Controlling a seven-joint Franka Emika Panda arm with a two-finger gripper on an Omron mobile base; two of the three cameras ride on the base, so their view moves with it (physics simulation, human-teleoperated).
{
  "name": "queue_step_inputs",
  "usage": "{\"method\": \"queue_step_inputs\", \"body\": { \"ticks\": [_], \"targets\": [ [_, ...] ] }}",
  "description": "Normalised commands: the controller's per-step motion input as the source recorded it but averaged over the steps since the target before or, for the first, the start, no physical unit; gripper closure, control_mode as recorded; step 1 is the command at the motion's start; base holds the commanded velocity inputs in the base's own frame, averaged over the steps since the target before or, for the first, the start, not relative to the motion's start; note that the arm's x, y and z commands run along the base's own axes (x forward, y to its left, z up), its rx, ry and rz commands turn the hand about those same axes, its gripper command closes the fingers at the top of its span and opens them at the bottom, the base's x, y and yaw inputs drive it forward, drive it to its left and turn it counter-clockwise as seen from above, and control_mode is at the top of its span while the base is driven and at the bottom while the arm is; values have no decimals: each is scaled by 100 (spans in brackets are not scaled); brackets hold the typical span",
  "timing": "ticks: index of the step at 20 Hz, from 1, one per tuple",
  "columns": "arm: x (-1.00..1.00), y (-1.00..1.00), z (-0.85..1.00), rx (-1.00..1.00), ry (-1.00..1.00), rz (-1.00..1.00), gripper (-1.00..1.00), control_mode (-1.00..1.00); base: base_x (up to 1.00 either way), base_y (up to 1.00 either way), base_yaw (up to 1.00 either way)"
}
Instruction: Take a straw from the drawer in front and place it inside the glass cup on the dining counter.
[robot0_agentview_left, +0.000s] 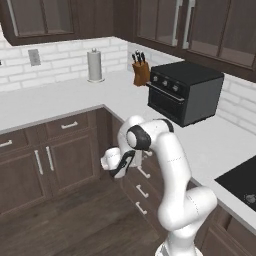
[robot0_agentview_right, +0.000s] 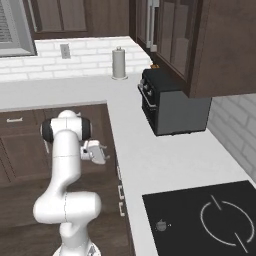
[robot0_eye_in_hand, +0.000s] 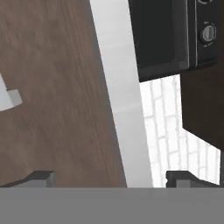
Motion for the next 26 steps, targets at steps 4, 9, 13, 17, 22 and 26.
{"method": "queue_step_inputs", "body": {
  "ticks": [4,9,13,17,22,26],
  "targets": [
    [7,-26,-20,1,5,0,-100,-100,0,0,0],
    [3,-25,-5,2,1,1,-100,-100,0,0,0],
    [2,-25,0,4,0,6,-100,-100,0,0,0],
    [13,-21,0,6,2,8,-100,-100,0,0,0],
    [27,-8,-5,5,5,10,-100,-100,0,0,0],
    [25,0,-18,4,9,13,-100,-100,0,0,0]
  ]
}}
